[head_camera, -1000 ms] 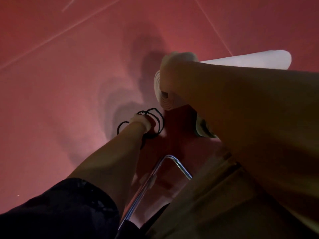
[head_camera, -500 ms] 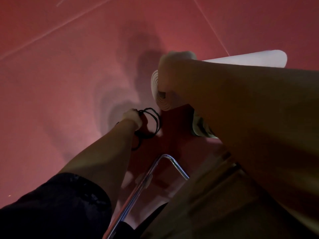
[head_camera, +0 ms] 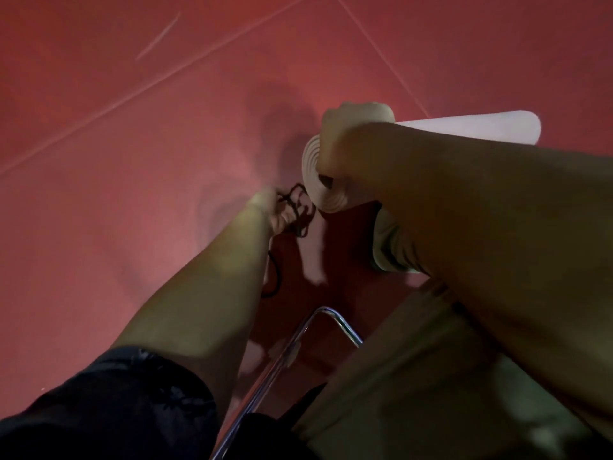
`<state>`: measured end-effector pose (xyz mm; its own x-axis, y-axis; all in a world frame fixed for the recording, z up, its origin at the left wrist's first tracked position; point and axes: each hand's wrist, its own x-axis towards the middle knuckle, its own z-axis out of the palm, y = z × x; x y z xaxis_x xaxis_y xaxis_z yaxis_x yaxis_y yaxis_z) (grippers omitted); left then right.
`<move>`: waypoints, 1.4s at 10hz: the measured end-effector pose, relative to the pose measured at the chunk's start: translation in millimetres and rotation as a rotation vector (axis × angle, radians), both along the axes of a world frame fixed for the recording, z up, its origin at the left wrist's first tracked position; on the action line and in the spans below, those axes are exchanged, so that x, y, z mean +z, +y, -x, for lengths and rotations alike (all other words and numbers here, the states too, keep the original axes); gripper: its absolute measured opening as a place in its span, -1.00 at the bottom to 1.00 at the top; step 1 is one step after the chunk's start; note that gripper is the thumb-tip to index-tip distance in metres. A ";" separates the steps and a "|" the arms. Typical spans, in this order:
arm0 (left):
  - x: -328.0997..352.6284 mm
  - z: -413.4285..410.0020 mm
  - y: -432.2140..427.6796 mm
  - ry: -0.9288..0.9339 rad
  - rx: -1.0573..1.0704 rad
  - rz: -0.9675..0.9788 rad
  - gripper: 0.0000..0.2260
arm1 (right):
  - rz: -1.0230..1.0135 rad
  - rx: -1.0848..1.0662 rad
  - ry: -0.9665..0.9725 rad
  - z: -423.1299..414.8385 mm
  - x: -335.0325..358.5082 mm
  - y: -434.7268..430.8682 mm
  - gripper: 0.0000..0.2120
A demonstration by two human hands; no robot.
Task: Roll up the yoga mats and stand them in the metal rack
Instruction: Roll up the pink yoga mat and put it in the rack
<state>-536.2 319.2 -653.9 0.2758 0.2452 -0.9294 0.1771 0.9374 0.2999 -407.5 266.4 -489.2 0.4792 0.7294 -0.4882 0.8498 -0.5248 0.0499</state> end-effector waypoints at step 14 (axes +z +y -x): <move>394.7 -316.1 -376.0 -0.475 -1.903 -1.747 0.01 | -0.950 -1.462 -0.168 -176.6 208.9 -484.8 -0.50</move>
<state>-220.1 -56.9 -259.2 0.9410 -0.2821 -0.1868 -0.1811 -0.8863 0.4263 -230.9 -218.4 -280.2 0.9410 -0.3319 -0.0666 -0.2884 -0.6831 -0.6710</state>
